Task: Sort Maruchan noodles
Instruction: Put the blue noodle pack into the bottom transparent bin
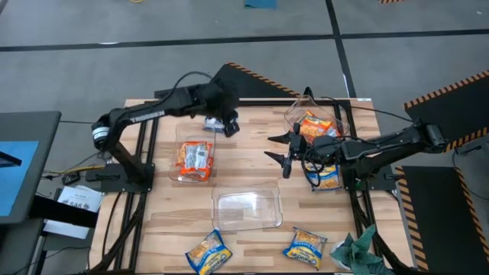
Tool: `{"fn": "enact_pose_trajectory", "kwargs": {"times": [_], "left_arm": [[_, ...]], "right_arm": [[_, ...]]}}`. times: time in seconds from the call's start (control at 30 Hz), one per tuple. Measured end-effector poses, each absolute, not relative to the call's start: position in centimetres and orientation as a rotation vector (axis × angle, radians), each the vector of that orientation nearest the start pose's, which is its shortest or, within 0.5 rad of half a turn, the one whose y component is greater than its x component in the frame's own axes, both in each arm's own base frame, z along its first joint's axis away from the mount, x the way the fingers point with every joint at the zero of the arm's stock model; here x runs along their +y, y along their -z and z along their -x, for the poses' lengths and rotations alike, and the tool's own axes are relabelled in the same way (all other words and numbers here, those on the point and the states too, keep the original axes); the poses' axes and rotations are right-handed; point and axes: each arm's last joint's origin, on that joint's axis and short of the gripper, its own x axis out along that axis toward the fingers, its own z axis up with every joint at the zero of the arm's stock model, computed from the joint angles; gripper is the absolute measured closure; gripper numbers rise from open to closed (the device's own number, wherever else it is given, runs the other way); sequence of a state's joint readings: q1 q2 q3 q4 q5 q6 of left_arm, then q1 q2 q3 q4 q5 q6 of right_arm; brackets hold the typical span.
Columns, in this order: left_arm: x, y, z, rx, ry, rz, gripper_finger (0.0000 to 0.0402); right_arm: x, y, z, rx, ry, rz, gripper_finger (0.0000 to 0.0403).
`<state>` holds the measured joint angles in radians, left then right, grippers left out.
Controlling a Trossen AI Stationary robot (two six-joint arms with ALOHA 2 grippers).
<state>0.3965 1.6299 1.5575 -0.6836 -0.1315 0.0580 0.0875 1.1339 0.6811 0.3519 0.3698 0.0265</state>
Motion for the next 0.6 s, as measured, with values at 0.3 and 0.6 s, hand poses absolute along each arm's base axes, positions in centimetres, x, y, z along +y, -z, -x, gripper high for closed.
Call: {"fn": "enact_pose_trajectory", "kwargs": {"times": [0.3,0.6], "left_arm": [[20.8,-27.0,-33.1,0.994,-0.540,0.208,0.0273],[23.8,-19.6,-34.7,1.140,-0.597,0.254,0.0168]], "right_arm": [[0.7,-27.8,-24.9,0.113,0.302,0.000,0.0138],[0.5,-27.6,-24.9,0.129,0.312,-0.016,0.0138]]}}
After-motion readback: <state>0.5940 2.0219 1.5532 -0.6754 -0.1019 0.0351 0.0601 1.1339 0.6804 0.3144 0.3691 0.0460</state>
